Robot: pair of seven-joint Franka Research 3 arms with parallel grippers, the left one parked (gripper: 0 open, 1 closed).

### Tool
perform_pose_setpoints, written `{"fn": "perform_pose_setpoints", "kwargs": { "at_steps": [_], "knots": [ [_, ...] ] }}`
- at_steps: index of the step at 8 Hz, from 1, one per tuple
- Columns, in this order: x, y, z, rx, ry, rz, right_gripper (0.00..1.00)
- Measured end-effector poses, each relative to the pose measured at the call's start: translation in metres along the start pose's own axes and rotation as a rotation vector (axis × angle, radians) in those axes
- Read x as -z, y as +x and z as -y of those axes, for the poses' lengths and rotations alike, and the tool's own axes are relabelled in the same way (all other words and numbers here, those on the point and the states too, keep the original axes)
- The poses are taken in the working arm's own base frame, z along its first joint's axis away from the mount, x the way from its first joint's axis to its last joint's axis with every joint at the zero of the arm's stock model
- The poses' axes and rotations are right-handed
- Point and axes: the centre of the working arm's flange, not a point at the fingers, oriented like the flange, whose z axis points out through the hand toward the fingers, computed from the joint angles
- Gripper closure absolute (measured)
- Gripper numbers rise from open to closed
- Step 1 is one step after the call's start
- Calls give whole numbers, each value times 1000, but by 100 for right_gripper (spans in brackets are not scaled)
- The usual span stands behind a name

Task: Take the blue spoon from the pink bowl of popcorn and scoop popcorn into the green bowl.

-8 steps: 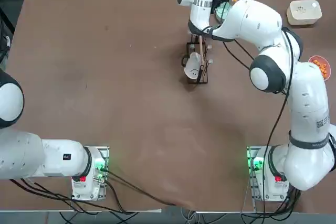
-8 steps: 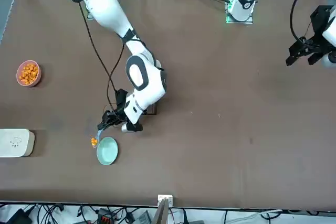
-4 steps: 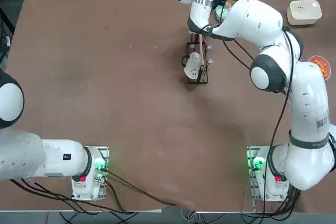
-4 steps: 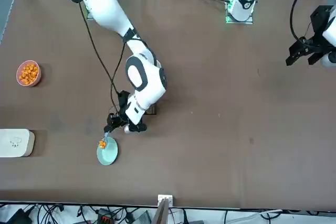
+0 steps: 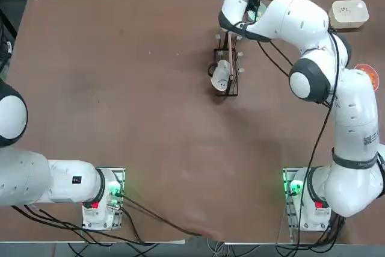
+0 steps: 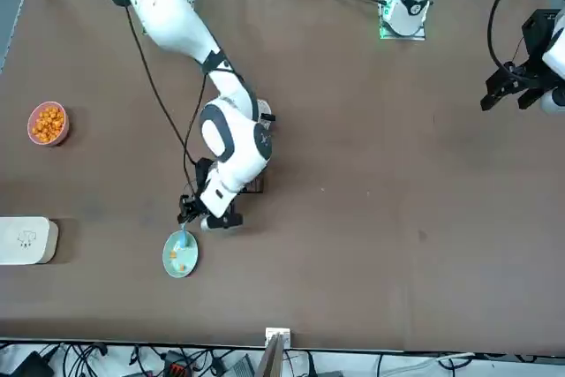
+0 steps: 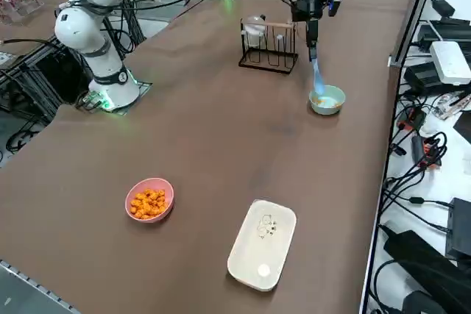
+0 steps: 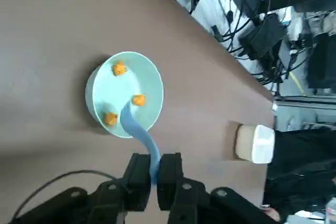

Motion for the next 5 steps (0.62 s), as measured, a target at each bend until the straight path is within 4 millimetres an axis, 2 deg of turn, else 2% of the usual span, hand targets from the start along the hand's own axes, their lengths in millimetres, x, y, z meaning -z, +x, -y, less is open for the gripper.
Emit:
{"fn": "perform_pose_setpoints", "kwargs": {
  "at_steps": [3,5],
  "knots": [
    [8,9,-21,-70,109,30,89],
    [4,14,-38,-107,141,46,89]
  ]
}}
